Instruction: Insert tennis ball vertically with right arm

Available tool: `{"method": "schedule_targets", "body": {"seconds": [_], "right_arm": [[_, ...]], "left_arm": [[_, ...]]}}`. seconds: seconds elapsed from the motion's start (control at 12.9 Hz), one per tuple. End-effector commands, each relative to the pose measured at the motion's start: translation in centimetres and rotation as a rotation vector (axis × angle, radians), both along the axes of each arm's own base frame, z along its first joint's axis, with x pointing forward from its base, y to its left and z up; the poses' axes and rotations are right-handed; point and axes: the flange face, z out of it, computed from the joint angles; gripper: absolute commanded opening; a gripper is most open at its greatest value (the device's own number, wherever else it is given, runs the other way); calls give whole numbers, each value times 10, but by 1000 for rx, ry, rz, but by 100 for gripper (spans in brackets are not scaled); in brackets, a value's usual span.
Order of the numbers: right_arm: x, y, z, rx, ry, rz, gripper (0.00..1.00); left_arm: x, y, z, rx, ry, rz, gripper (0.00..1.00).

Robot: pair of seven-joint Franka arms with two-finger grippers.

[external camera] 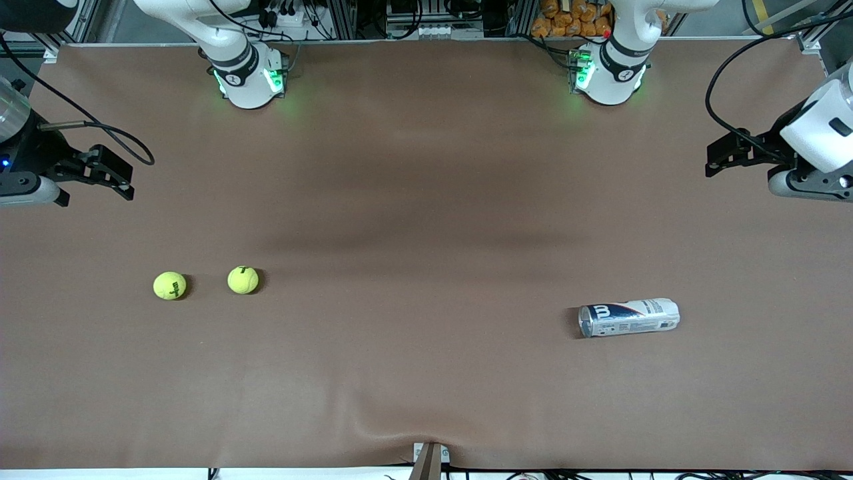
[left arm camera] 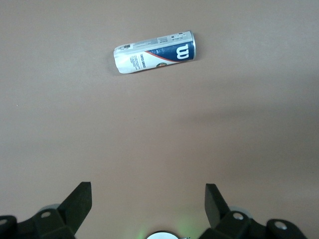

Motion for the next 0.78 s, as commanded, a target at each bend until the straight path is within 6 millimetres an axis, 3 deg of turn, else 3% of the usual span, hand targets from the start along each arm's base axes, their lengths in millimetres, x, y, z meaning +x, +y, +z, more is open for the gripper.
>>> {"method": "schedule_targets", "body": {"seconds": [0.0,0.7], "right_arm": [[-4,0,4,-11,-11,-2,100],[-12,-1,-5,-17,69,2,100]], "left_arm": [[1,3,3,12,-10,-14,100],[1,3,1,22,-8,-15,100]]}}
